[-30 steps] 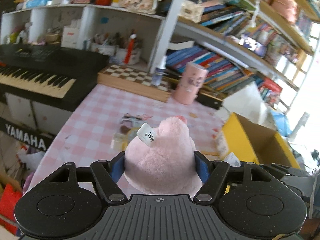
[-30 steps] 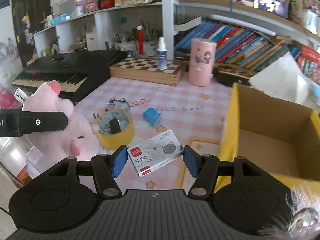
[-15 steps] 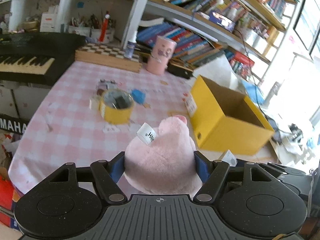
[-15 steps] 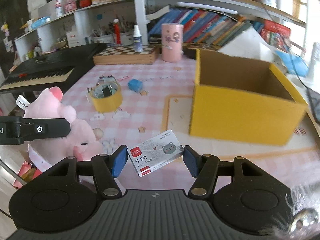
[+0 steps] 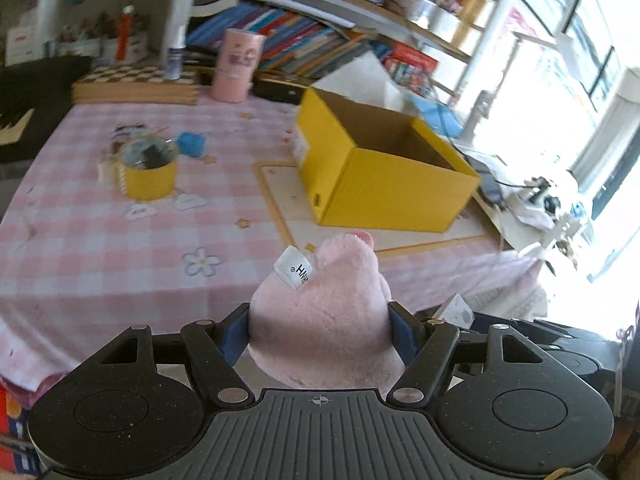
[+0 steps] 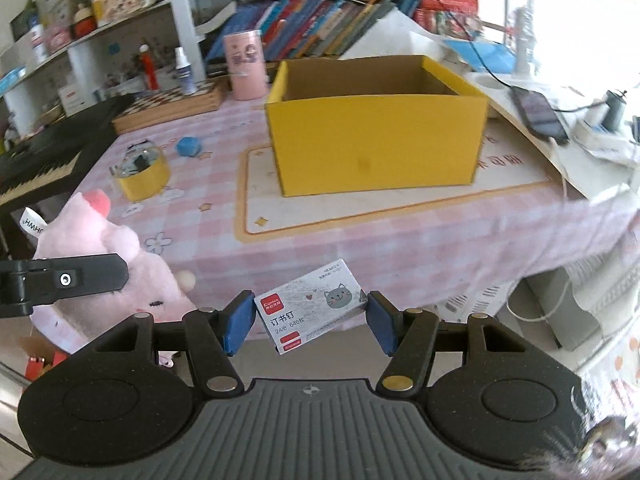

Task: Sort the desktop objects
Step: 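Carry the pig in the left tool and staples box in the right tool over the yellow box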

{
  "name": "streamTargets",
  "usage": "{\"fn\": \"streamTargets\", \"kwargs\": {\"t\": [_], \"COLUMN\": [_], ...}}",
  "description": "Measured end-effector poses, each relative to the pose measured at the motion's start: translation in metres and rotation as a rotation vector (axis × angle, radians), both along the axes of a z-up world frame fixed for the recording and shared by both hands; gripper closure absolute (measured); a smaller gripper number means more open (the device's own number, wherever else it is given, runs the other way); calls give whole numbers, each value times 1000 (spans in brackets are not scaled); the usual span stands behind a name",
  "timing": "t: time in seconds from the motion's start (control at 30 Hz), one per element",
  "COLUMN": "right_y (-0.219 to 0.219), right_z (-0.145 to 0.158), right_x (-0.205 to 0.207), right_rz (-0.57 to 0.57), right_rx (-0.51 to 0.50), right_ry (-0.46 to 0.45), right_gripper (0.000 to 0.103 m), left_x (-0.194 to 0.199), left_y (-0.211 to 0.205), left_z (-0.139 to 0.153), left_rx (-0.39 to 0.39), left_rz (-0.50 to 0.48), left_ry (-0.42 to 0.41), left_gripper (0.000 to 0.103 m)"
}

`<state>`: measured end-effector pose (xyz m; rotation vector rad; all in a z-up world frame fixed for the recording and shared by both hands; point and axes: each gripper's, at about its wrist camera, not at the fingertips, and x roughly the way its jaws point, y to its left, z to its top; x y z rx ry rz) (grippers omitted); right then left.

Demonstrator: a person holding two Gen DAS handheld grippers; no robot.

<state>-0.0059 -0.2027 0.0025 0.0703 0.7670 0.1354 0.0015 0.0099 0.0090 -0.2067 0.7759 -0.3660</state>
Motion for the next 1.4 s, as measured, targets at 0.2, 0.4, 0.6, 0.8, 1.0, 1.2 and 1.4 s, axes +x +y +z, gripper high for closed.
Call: {"fn": "streamTargets", "kwargs": {"t": [0.2,0.4,0.6,0.8,1.0,1.2,1.4], "right_y": [-10,-15,-25,-35,-43,-47,-55], "right_z": [4,4,2,3,4,1,-2], "right_x": [-4,-5,-6,-4,-1,2,5], "right_rz": [-46,-66,-88,-101,-101,-90,-103], "right_rx": [3,-7,-11,-17,-12,-7,-3], "right_ry": [-8,1,17,15,10,28,42], "right_gripper": [45,45,45,45,45,45,45], "left_x": [3,6,9,11,12,14,17], "left_y": [-11,-20,-29,-40,-49,-56,-65], "left_z": [5,4,1,1,4,3,2], "left_rx": [6,1,-6,-9,-2,5,9], "left_rz": [-47,-83,-107,-128,-133,-134,-151], "left_ry": [-23,-22,-10,-9,-21,-11,-4], "left_gripper": [32,32,32,32,32,32,32]}}
